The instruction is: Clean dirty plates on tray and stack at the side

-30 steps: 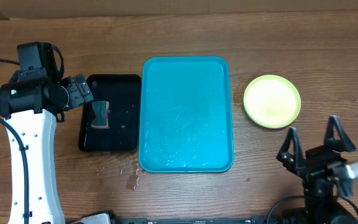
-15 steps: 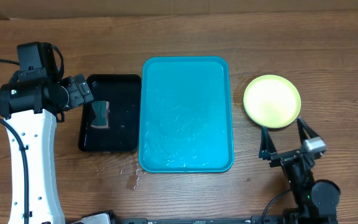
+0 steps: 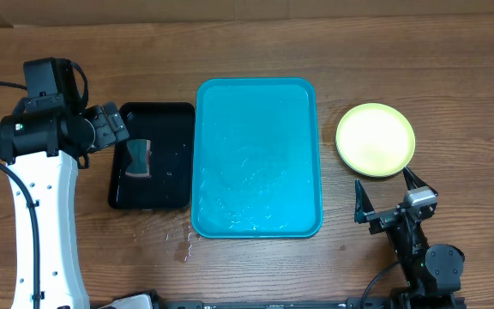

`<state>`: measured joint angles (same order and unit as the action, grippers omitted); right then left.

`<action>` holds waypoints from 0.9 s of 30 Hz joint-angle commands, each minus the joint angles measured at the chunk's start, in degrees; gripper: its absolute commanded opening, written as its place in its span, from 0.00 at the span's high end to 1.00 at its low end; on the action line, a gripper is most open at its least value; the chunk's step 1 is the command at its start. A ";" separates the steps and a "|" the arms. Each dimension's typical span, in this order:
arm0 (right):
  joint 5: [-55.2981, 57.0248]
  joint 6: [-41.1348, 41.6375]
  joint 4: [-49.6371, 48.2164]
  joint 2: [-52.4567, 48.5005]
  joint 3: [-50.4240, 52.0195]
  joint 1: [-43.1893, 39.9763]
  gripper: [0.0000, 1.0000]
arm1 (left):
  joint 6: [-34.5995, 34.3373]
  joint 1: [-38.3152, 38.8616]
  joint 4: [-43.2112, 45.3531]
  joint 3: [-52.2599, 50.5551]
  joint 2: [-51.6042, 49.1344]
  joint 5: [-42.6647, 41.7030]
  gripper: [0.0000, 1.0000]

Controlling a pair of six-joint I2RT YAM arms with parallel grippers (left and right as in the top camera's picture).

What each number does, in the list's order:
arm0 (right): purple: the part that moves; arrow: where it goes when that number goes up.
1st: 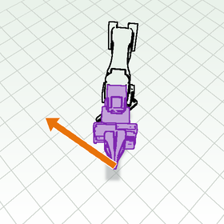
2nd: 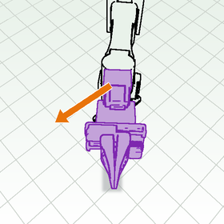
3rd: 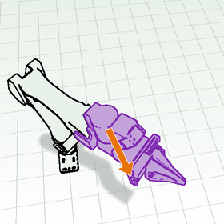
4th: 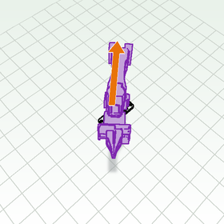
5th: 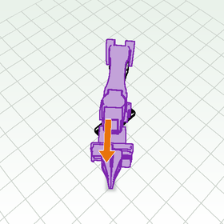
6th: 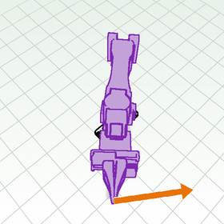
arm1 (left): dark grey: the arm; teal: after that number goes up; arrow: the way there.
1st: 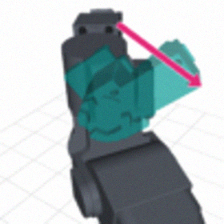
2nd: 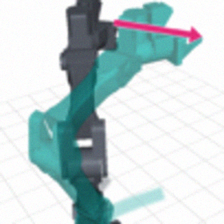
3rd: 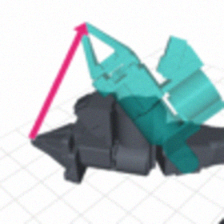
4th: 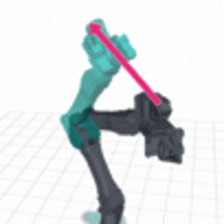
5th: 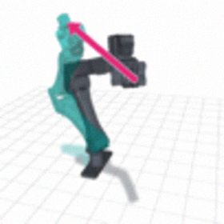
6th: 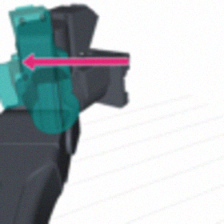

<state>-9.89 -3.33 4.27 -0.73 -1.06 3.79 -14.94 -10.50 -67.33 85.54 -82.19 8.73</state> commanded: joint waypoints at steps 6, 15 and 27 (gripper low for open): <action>0.79 -0.81 -0.28 0.57 0.61 0.50 0.00 | -0.94 0.02 0.04 0.87 -0.11 -0.26 0.00; 0.79 -0.81 -0.28 0.57 0.61 0.52 0.00 | -0.94 0.02 0.04 0.87 -0.11 -0.26 0.00; 0.79 -0.81 -0.31 0.57 0.61 -0.11 0.00 | -0.94 0.02 0.04 0.87 -0.09 -0.26 0.00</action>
